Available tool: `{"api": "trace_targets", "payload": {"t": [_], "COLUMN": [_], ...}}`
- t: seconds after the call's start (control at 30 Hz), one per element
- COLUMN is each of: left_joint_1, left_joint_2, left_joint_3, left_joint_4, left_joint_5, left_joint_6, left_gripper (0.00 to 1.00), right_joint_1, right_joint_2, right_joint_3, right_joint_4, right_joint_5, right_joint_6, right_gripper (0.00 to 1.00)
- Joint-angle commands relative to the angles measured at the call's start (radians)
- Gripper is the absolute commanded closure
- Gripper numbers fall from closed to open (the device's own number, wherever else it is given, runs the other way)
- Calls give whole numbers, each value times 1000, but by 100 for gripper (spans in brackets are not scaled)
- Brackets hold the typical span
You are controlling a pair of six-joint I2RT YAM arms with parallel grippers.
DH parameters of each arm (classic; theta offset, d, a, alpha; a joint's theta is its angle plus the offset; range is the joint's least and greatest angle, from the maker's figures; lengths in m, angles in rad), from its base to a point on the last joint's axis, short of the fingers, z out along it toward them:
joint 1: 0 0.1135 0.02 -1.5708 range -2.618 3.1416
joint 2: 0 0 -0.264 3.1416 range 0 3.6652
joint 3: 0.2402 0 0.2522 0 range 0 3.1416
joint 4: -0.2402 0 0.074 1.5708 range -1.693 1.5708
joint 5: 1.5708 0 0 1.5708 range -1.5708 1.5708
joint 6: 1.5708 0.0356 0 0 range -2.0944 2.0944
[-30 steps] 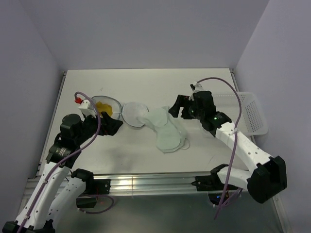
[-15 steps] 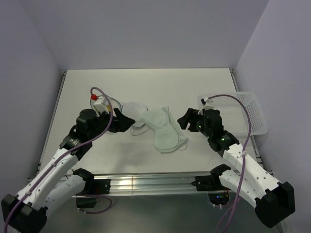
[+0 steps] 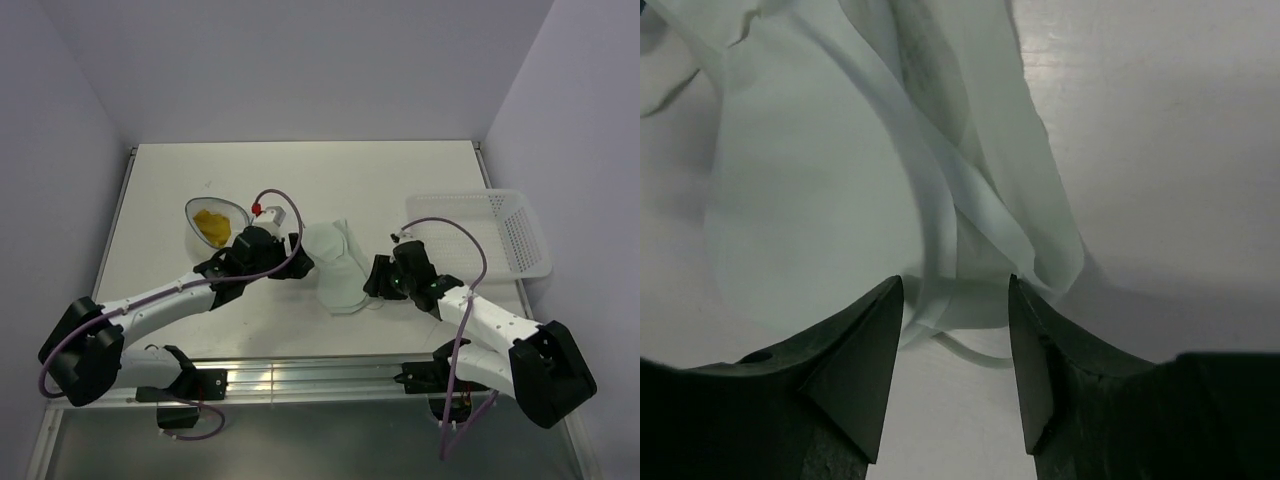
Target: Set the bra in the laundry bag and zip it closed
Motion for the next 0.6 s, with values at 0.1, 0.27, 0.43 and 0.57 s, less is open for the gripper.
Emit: {"api": "trace_targets", "payload": {"t": [0.1, 0.27, 0.43, 0.57], "left_joint_1": [-23, -23, -23, -25], "left_joint_2": [80, 139, 197, 252], "left_joint_3": [45, 62, 87, 113], "left_joint_4": [141, 163, 187, 210], "left_joint_5": [-71, -111, -131, -122], "left_joint_6": [-29, -24, -20, -23], "left_gripper": [19, 19, 19, 20], "right_joint_1": [42, 48, 80, 131], "right_joint_2": [69, 33, -159, -350], "right_joint_3": [0, -58, -184, -263], "right_joint_4": [101, 130, 67, 0], "right_joint_5": [-36, -30, 8, -5], "right_joint_6": [6, 63, 157, 281], "right_gripper": [50, 93, 100, 100]}}
